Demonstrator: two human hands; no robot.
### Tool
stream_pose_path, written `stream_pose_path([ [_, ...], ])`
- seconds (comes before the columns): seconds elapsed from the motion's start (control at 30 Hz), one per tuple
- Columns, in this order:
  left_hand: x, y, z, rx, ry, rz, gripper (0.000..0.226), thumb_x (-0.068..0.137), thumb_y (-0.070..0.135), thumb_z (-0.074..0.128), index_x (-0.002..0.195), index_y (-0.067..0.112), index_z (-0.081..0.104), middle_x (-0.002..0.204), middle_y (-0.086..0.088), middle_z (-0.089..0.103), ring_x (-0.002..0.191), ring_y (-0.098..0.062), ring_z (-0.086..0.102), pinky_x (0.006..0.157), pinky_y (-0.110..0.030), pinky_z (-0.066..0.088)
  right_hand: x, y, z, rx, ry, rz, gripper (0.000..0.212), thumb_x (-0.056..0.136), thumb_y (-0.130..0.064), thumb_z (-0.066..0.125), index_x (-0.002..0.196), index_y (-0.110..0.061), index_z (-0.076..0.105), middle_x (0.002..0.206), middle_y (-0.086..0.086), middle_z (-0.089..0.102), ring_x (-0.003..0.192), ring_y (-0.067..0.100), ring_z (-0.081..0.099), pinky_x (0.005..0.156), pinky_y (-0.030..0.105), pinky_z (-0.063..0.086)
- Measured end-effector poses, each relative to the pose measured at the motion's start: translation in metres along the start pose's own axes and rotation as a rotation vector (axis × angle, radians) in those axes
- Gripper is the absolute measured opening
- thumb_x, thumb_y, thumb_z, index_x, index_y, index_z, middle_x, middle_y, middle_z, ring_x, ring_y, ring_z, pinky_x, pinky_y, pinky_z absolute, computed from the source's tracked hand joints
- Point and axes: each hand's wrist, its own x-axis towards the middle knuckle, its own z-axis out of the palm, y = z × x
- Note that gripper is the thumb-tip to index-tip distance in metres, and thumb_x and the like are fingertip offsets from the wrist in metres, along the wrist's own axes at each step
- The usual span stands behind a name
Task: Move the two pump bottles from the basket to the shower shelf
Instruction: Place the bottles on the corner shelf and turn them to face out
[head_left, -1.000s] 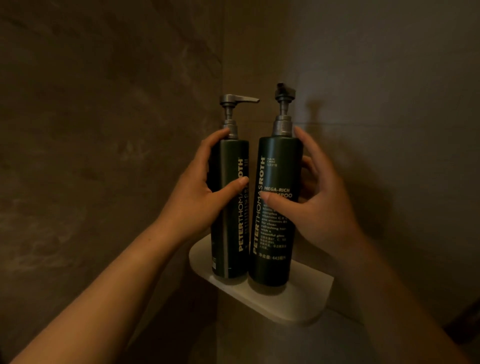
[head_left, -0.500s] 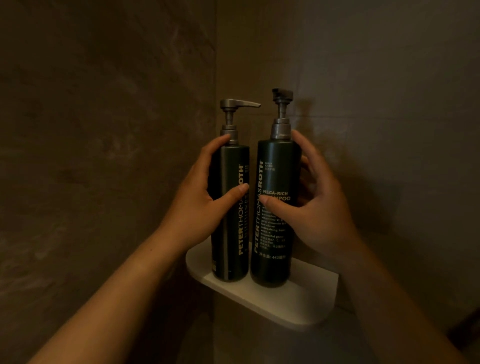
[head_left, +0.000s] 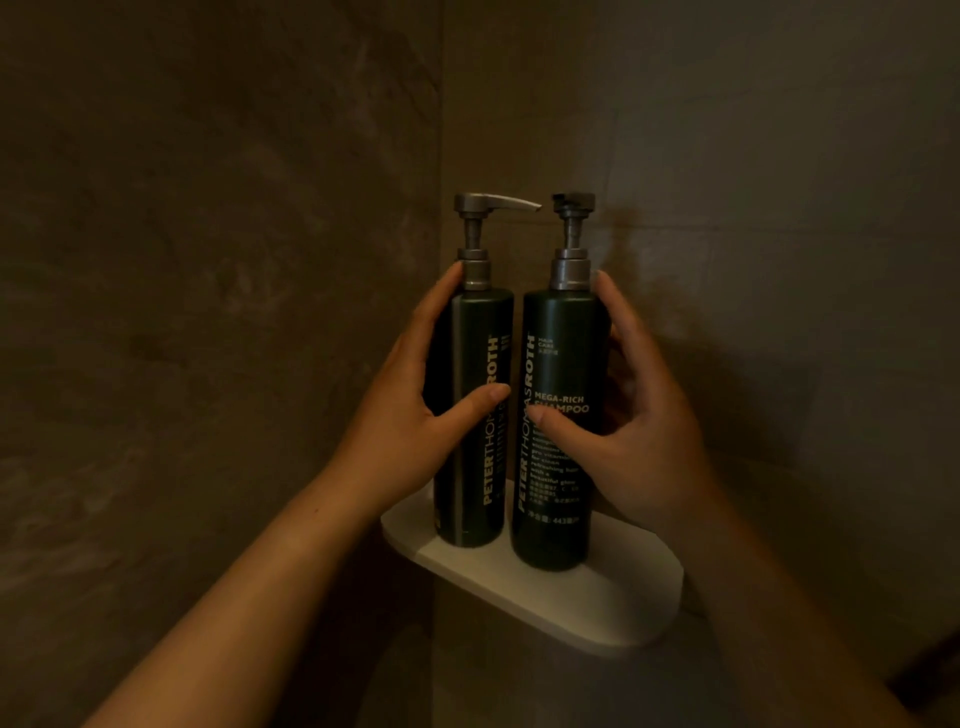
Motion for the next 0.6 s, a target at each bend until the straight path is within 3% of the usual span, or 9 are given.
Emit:
stream_pose_path([
  [0.13,-0.008,-0.003,0.002,-0.039,0.044,-0.012,0.083,0.071,0.043,0.066,0.129,0.070,0.013,0.117,0.056,0.033,0.111,0.027,0.036,0.072,0.002,0.040,-0.004,0.003,0.001,-0.011,-0.005,-0.016,0.096,0.073,-0.019,0.075,0.139,-0.058,0.018,0.135,-0.032,0.037,0.123,-0.010,0.041,0.088,0.014,0.045],
  [0.27,-0.021,-0.005,0.005,-0.015,0.092,-0.063,0.088,0.067,0.044,0.068,0.128,0.072,0.011,0.126,0.039,0.031,0.110,0.025,0.038,0.070,-0.001,0.044,-0.009,0.003,0.001,-0.002,-0.024,-0.014,0.096,0.074,-0.021,0.074,0.140,-0.058,0.015,0.138,-0.030,0.034,0.126,-0.007,0.039,0.094,0.028,0.042],
  [0.4,-0.033,-0.007,0.011,0.060,0.149,-0.098,0.090,0.068,0.044,0.070,0.135,0.063,0.013,0.135,0.026,0.035,0.118,0.012,0.041,0.085,-0.019,0.046,-0.012,0.004,0.001,-0.009,-0.030,-0.008,0.097,0.075,-0.024,0.074,0.142,-0.056,0.010,0.139,-0.025,0.035,0.126,-0.005,0.040,0.096,0.032,0.042],
  [0.5,-0.041,-0.009,0.016,0.121,0.176,-0.105,0.089,0.070,0.041,0.070,0.138,0.057,0.015,0.141,0.015,0.035,0.119,0.018,0.036,0.081,-0.004,0.043,-0.019,0.009,0.002,-0.006,-0.028,0.006,0.103,0.074,-0.022,0.076,0.142,-0.056,0.006,0.138,-0.023,0.038,0.125,-0.006,0.040,0.094,0.027,0.041],
  [0.6,-0.047,-0.011,0.022,0.132,0.200,-0.149,0.087,0.069,0.044,0.070,0.136,0.059,0.015,0.138,0.018,0.037,0.120,0.019,0.035,0.080,-0.001,0.041,-0.028,0.016,0.005,-0.040,-0.010,0.009,0.106,0.073,-0.021,0.077,0.144,-0.052,0.005,0.138,-0.022,0.036,0.125,-0.009,0.038,0.091,0.012,0.039],
])
